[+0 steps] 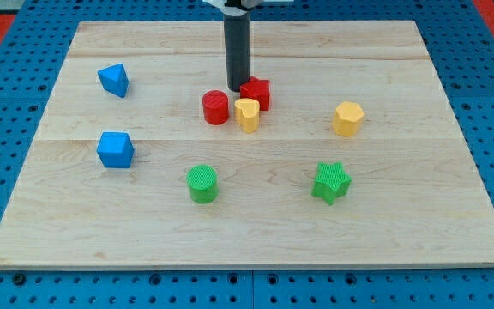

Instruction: Slide blue triangle below red circle

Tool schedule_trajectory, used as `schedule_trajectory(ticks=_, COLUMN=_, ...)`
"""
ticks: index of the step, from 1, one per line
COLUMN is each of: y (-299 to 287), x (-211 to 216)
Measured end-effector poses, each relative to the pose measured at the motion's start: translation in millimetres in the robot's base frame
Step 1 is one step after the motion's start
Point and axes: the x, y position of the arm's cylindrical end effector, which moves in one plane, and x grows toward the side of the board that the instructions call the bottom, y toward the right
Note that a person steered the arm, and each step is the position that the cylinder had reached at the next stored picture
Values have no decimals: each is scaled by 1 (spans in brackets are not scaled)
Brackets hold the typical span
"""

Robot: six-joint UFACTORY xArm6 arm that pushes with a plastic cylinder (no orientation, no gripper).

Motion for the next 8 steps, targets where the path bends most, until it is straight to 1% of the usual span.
schedule_trajectory(ticks=1, y=-2, x=11)
schedule_trajectory(ticks=2, y=-4, x=-19)
schedule_trajectory(ticks=3, y=-16, x=-60)
schedule_trajectory(ticks=4, y=-66, x=-93)
schedule_trajectory(ticks=5, y=-121, x=-112)
schedule_trajectory(ticks=6, y=-171, x=-102)
schedule_trajectory(ticks=7, y=-186, x=-86)
schedule_trajectory(ticks=8, y=-191, x=-80)
